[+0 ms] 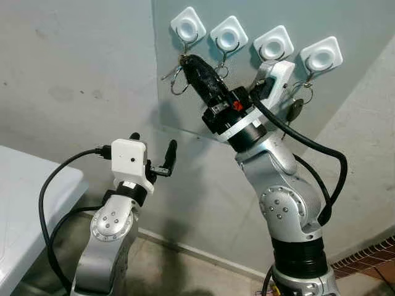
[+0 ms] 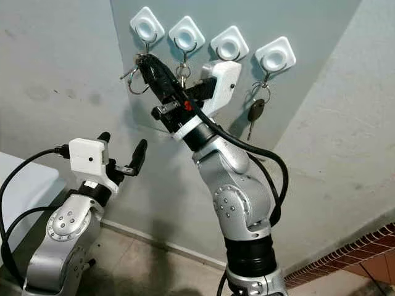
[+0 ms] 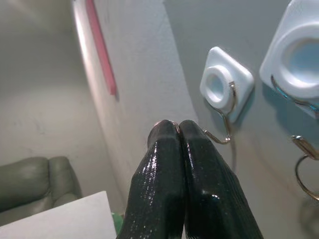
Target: Hang keys on a hook
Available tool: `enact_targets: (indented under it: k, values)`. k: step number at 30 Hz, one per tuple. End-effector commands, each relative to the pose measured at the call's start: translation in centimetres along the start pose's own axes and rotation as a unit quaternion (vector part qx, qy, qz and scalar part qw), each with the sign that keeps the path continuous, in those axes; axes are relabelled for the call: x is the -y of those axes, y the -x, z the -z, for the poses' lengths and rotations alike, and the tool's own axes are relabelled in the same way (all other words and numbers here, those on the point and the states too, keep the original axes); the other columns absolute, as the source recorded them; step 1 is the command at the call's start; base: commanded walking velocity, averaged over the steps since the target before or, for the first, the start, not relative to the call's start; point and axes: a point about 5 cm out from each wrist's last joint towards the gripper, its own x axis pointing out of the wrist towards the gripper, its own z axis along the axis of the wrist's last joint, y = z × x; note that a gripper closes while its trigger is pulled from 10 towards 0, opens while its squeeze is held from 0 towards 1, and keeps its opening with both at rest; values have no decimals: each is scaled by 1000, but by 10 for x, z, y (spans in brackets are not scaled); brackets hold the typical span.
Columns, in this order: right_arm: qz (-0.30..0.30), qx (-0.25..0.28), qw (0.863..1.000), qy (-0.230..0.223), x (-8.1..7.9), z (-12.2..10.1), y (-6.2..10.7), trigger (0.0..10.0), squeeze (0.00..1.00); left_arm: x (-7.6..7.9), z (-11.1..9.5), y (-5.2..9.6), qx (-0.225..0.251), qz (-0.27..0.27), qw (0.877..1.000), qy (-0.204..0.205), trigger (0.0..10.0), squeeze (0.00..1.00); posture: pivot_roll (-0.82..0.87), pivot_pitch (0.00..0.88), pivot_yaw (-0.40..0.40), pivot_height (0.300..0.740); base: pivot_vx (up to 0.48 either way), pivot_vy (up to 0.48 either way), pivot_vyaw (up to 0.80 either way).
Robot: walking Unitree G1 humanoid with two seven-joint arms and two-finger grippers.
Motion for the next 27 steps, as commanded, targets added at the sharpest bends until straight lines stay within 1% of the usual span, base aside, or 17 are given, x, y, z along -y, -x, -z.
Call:
enact_targets:
  k: [1, 3, 6, 7, 8, 13, 17, 20, 23, 27]
  values:
    - [-6, 13, 1000, -1, -6, -7, -2, 10000, 0, 2, -3, 0, 5, 7, 1000, 1, 10000, 0, 8, 112, -52, 740, 0, 0, 0]
    - [-4, 12, 1000, -2, -7, -7, -3, 10000, 0, 2, -4, 0, 5, 7, 1000, 1, 10000, 0, 8, 112, -52, 740, 0, 0, 0]
    - [4, 11, 1000, -6, -10, -6, -11, 10000, 0, 3, -3, 0, 5, 6, 1000, 3, 10000, 0, 1, 115, -52, 740, 0, 0, 0]
    - [4, 11, 1000, -6, -10, -6, -11, 10000, 0, 3, -3, 0, 5, 6, 1000, 3, 10000, 0, 1, 115, -52, 740, 0, 0, 0]
    - [14, 13, 1000, -4, -12, -6, -15, 10000, 0, 3, -3, 0, 5, 7, 1000, 4, 10000, 0, 1, 119, -55, 740, 0, 0, 0]
    - [25, 16, 1000, 1, -14, -7, -21, 10000, 0, 4, -3, -1, 5, 7, 1000, 5, 10000, 0, -1, 120, -56, 740, 0, 0, 0]
    - [0, 15, 1000, -11, -24, -6, -26, 10000, 0, 4, -3, -1, 5, 5, 1000, 7, 10000, 0, 1, 119, -58, 740, 0, 0, 0]
    - [-19, 14, 999, -23, -27, -6, -27, 10000, 0, 5, -3, -1, 5, 5, 1000, 7, 10000, 0, 1, 120, -59, 740, 0, 0, 0]
    - [-23, 13, 999, -25, -29, -5, -26, 10000, 0, 5, -3, -1, 5, 4, 1000, 7, 10000, 0, 0, 121, -58, 740, 0, 0, 0]
    - [-43, 14, 998, -38, -34, -6, -28, 10000, 0, 5, -3, 0, 5, 5, 1000, 8, 10000, 0, -3, 122, -58, 740, 0, 0, 0]
